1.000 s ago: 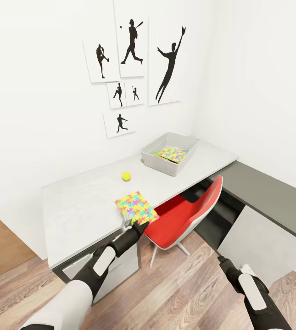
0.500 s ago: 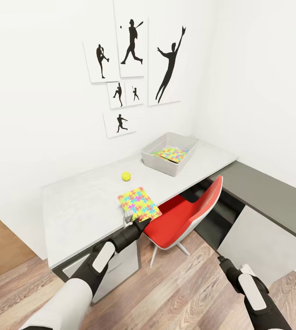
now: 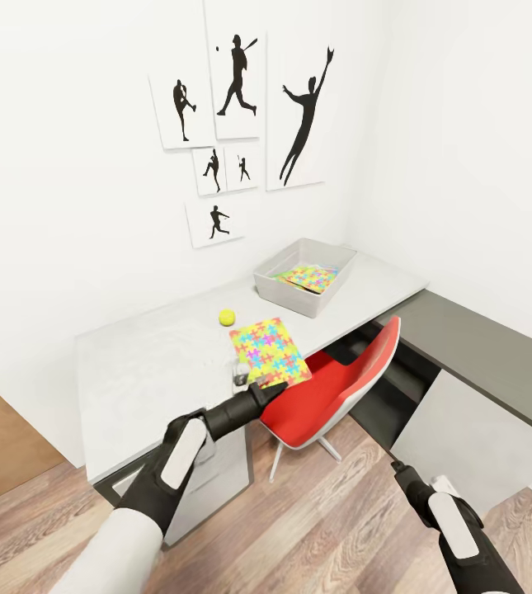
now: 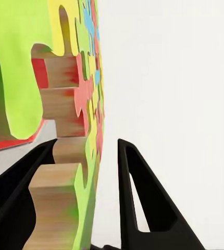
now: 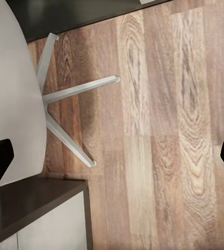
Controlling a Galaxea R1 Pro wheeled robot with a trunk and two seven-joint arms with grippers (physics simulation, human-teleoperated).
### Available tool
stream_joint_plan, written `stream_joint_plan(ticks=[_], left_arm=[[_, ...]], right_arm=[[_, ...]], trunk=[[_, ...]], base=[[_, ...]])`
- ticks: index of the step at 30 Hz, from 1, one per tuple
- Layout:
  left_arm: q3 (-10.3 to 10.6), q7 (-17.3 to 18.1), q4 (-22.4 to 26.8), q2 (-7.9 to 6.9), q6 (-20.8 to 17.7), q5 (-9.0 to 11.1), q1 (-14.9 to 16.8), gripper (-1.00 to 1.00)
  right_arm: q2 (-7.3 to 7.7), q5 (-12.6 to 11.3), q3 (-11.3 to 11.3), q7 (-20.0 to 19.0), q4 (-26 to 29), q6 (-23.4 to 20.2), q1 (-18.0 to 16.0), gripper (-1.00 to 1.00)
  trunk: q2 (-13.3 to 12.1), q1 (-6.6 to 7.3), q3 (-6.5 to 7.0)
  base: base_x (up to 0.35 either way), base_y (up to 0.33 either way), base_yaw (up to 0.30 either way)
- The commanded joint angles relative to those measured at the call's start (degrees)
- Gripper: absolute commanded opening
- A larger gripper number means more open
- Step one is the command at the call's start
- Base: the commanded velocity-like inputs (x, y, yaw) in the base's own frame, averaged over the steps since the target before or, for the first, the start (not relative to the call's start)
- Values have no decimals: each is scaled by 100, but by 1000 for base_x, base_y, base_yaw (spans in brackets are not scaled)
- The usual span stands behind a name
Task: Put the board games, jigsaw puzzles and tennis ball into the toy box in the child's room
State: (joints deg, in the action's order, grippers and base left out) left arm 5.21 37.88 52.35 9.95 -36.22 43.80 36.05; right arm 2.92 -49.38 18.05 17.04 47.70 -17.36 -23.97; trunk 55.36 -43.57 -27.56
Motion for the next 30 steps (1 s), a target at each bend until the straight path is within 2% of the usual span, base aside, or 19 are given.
stream_joint_plan(ticks=[1, 3, 6, 9, 11, 13, 16, 18, 20, 21, 25, 27, 30], left_arm=[[33, -6, 164, -43, -171, 24, -8, -100], [165, -4, 469, -144, -403, 18, -20, -100], [389, -1, 911, -372, -873, 15, -26, -100], [454, 0, 1288, -561, -1307, 15, -27, -100], [447, 4, 1566, -778, -1704, 21, -28, -100], [433, 16, 1849, -1071, -2045, 68, -28, -100], [467, 193, 2272, -1663, -2286, 125, -28, -100], [518, 464, 2396, -1989, -2339, 137, -17, -100], [586, 626, 2438, -2158, -2359, 126, 2, -100], [627, 692, 2454, -2290, -2367, 121, 10, -100], [736, 858, 2501, -2989, -2378, 164, -12, -100], [746, 1189, 2538, -3299, -2378, 217, -27, -100], [752, 1875, 2537, -3523, -2374, 220, -34, -100]], right_arm=[[-1, -45, 4, 36, 11, -22, -2, 100], [0, -45, 5, 36, 11, -22, -2, 100], [-1, -45, 2, 36, 11, -22, -2, 100], [-2, -45, -1, 23, 11, -22, -2, 100], [-2, -45, -3, -46, 11, -22, -2, 100], [-2, -45, -3, -140, 11, -22, -2, 100], [-1, -37, -4, -249, 17, -15, -2, 100], [4, -31, -4, -291, 19, -17, -2, 100], [5, -29, -4, -312, 21, -15, -2, 100], [4, -29, -4, -320, 24, -18, -2, 100], [9, -34, -4, -339, 28, -21, -2, 100], [13, -35, -9, -346, 38, -22, -2, 100], [15, -34, -3, -350, 44, -20, -2, 100]], trunk=[[4, -1, -6], [4, -1, -6], [4, -1, -6], [4, -1, -6], [4, -1, -6], [4, -1, -6], [4, -1, -6], [4, -1, -6], [4, -1, -6], [4, -1, -6], [4, -1, -6], [4, -1, -6], [4, -1, -6]], base=[[0, 0, 0], [0, 0, 0], [0, 0, 0], [0, 0, 0], [0, 0, 0], [0, 0, 0], [0, 0, 0], [0, 0, 0], [0, 0, 0], [0, 0, 0], [0, 0, 0], [0, 0, 0], [0, 0, 0]])
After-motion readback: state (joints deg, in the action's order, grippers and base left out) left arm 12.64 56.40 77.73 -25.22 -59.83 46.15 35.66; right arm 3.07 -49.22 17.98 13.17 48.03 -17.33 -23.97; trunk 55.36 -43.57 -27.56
